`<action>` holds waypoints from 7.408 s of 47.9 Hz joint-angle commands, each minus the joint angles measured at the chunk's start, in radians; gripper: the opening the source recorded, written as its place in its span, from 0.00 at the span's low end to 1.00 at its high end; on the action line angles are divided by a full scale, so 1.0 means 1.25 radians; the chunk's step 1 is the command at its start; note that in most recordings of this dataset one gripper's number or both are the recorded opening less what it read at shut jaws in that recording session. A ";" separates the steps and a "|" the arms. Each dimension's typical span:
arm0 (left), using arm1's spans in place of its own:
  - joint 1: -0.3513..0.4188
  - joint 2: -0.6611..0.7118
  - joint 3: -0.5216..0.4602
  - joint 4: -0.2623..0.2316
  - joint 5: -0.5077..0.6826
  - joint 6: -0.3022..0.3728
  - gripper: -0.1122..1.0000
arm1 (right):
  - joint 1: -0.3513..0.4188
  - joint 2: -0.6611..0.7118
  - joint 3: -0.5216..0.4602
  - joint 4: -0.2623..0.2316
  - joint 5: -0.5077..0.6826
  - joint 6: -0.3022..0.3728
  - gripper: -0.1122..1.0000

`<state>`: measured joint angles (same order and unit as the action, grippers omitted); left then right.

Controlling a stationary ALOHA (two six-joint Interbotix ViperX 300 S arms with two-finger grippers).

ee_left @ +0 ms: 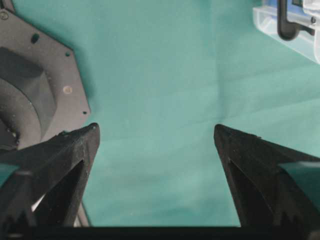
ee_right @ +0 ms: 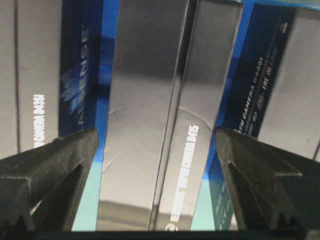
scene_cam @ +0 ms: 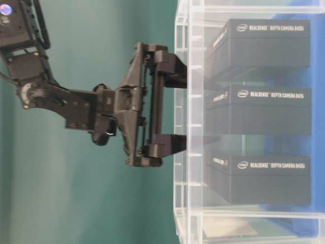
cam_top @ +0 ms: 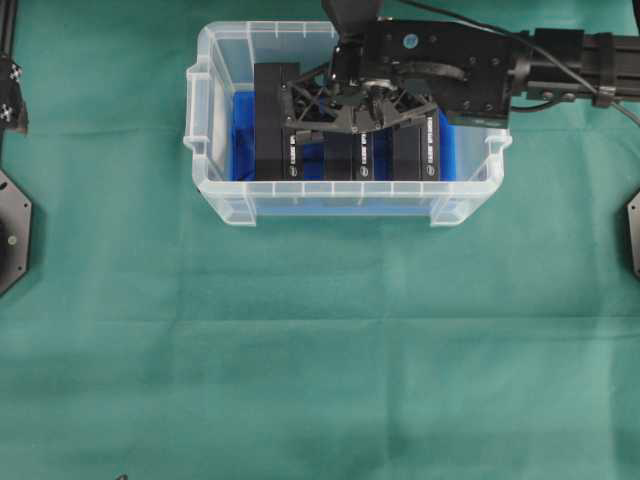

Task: Take out the box from the case.
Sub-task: 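Lower the right gripper around the middle box and close on it, then lift the middle box straight up out of the case with the right gripper, then carry the box toward the front and lower it onto the tablecloth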

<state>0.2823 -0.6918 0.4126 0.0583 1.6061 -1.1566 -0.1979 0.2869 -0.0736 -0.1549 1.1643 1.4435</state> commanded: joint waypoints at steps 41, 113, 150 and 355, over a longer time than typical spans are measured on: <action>0.000 -0.001 0.012 0.002 -0.006 -0.002 0.96 | -0.021 0.015 0.018 0.018 -0.052 0.004 0.92; 0.000 -0.002 0.012 0.002 -0.006 0.000 0.96 | -0.020 -0.002 -0.032 0.015 0.010 0.017 0.70; 0.000 -0.002 0.010 0.000 -0.006 -0.001 0.96 | -0.018 -0.060 -0.214 0.018 0.204 0.007 0.70; 0.000 -0.001 0.007 -0.002 -0.002 -0.007 0.95 | 0.241 -0.059 -0.464 0.018 0.504 0.184 0.70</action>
<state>0.2823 -0.6918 0.4403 0.0568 1.6015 -1.1643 0.0721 0.2638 -0.6259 -0.1273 1.7932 1.6552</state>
